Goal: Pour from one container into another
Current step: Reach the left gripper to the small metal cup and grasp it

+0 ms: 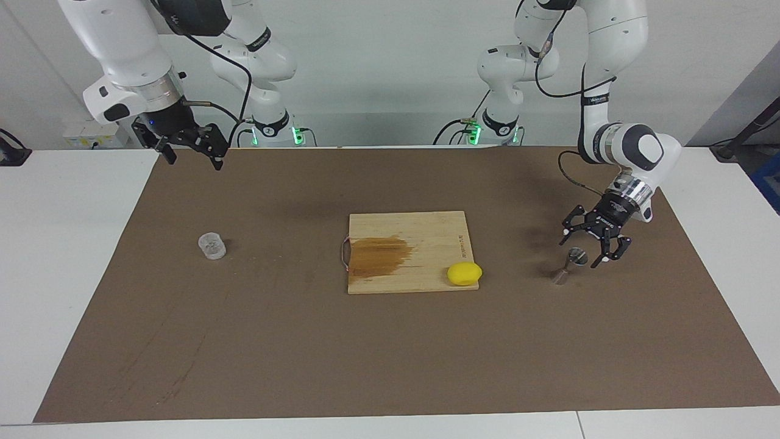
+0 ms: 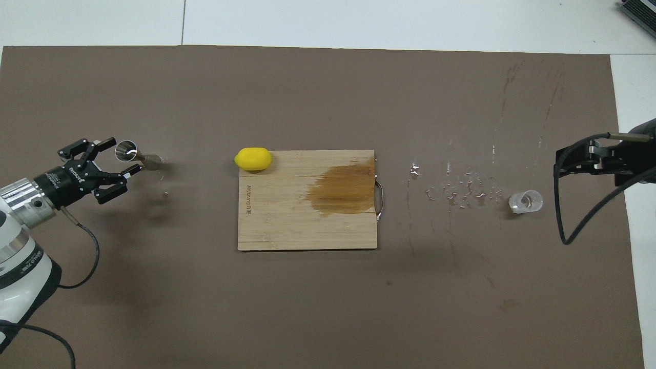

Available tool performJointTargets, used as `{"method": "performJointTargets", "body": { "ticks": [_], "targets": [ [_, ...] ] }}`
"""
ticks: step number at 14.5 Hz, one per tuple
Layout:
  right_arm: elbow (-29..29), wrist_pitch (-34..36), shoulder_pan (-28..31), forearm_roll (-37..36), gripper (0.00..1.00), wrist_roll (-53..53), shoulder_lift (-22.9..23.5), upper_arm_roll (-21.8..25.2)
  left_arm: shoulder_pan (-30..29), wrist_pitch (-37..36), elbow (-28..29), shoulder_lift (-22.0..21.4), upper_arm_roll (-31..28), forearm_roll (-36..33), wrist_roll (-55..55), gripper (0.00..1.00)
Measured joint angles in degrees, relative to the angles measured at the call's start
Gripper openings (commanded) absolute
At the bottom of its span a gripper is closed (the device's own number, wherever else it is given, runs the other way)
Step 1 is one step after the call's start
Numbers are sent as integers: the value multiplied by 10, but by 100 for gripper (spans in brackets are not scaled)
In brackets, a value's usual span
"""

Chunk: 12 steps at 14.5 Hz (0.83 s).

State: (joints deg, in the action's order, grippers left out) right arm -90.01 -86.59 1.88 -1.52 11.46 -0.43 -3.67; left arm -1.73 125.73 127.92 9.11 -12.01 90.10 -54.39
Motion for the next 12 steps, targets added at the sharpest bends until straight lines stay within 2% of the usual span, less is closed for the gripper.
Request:
{"method": "performJointTargets", "body": {
  "ticks": [5, 9, 12],
  "targets": [
    [0, 0, 0, 0, 100, 0, 0, 0, 6, 15, 0, 0, 1, 26, 2, 87],
    [0, 0, 0, 0, 100, 0, 0, 0, 9, 18, 0, 0, 1, 32, 2, 78],
    [0, 0, 0, 0, 100, 0, 0, 0, 9, 18, 0, 0, 1, 33, 2, 77]
  ]
}}
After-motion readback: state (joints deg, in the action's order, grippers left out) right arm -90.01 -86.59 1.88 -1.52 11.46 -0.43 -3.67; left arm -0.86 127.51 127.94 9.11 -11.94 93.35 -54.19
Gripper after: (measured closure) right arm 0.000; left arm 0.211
